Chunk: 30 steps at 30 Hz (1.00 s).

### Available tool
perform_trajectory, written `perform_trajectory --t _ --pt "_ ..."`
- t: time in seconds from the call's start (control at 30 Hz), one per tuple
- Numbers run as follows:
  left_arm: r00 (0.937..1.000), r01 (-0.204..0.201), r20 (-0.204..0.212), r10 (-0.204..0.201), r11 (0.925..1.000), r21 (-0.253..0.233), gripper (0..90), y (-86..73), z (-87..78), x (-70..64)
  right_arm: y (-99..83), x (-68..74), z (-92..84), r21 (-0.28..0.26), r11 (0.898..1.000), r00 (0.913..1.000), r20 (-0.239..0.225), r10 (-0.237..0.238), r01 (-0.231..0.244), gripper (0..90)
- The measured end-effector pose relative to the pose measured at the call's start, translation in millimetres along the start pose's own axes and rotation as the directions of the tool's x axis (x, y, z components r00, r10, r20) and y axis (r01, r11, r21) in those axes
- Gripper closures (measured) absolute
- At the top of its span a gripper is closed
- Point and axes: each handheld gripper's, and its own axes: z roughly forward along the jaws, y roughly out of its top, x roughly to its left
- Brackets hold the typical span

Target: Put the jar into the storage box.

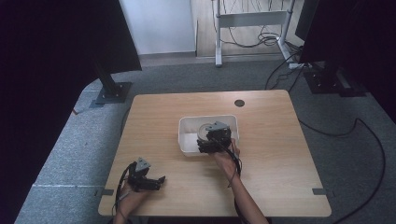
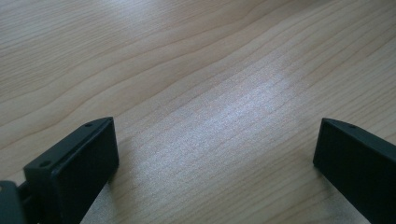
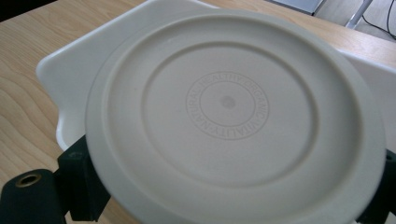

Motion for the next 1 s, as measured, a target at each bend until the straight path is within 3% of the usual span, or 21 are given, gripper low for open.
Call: perform_trajectory --t 0.67,1.0 --pt "1.0000 0.000 0.000 0.000 1.0000 0.000 0.0 0.0 0.0 0.0 -12.7 8.9 31.2 0.061 0.998 0.9996 0.023 -0.019 0.017 9.4" --pt "1.0000 0.000 0.000 0.000 1.0000 0.000 0.0 0.0 0.0 0.0 -13.7 4.8 32.5 0.068 0.997 0.9998 0.009 0.019 -0.020 9.2"
